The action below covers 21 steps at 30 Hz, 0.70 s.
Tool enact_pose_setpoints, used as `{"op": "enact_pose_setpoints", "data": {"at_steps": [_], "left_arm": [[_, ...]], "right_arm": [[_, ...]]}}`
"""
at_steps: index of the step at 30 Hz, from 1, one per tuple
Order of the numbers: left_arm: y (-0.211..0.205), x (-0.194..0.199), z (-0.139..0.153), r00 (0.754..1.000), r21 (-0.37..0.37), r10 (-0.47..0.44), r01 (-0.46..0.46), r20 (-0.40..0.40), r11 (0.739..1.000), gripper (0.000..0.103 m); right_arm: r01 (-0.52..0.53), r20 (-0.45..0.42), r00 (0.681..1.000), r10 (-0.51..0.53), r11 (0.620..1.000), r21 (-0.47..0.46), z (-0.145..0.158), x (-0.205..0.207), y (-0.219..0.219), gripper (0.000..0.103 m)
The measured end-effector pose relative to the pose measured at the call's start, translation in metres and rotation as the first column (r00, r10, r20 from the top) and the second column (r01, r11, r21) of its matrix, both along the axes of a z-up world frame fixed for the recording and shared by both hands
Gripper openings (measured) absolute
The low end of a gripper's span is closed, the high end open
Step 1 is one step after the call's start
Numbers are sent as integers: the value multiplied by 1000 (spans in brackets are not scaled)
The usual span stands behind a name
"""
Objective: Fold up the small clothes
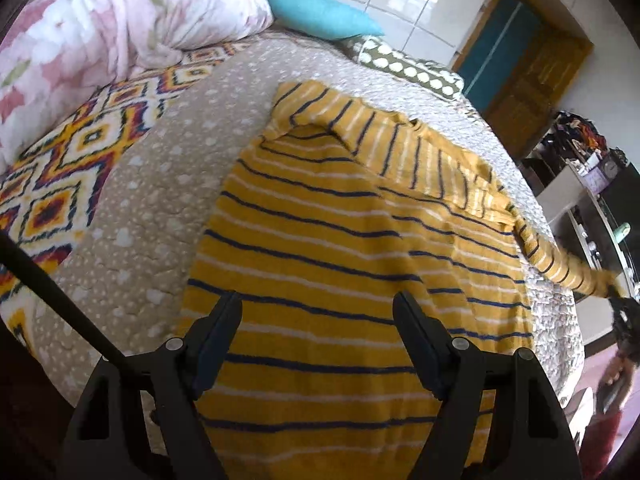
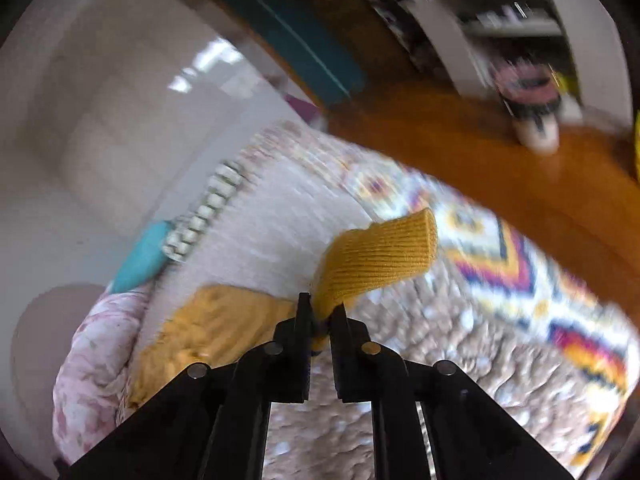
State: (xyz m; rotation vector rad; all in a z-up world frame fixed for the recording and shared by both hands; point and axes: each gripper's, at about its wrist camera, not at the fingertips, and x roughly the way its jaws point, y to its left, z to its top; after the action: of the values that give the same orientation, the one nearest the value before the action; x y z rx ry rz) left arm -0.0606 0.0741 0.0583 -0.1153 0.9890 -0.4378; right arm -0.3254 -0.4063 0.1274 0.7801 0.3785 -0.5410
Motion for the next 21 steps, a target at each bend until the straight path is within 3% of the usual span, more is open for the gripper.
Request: {"op": "enact_pose_setpoints", "data": {"at_steps": [4, 6, 8, 10, 12, 17, 20, 21], "left_arm": [[-8, -2, -5, 1000, 0, -21, 21, -15, 1000, 77], [-11, -4, -8, 999, -2, -31, 31, -32, 1000, 77], [-12, -6, -8, 999, 9, -41, 41, -28, 999, 76], [-12, -7, -8, 999, 25, -38, 38, -18, 999, 77], [-11, -6, -10, 999, 25, -29, 30, -26, 999, 76], [-14, -5, -17, 998, 11, -33, 34, -57, 999, 77], [-18, -8, -18, 998, 21, -49, 50, -50, 999, 76], [-19, -9, -17, 997, 20, -55, 56, -47, 998, 77]], "right_arm": [[7, -66, 998, -8, 1000, -6, -16, -30, 26, 13], [83, -157, 984, -81, 997, 4, -40, -50, 29, 31], [149, -180, 974, -136, 987, 62, -60, -72, 25, 37], [193, -129, 976, -173, 967, 167, -77, -93, 16, 41], [205, -77, 978, -193, 957, 204, -80, -106, 13, 54], [177, -54, 984, -171, 969, 173, -74, -93, 0, 76], [178, -123, 979, -164, 977, 119, -80, -73, -8, 78], [169, -150, 977, -153, 981, 94, -80, -65, -10, 60]]}}
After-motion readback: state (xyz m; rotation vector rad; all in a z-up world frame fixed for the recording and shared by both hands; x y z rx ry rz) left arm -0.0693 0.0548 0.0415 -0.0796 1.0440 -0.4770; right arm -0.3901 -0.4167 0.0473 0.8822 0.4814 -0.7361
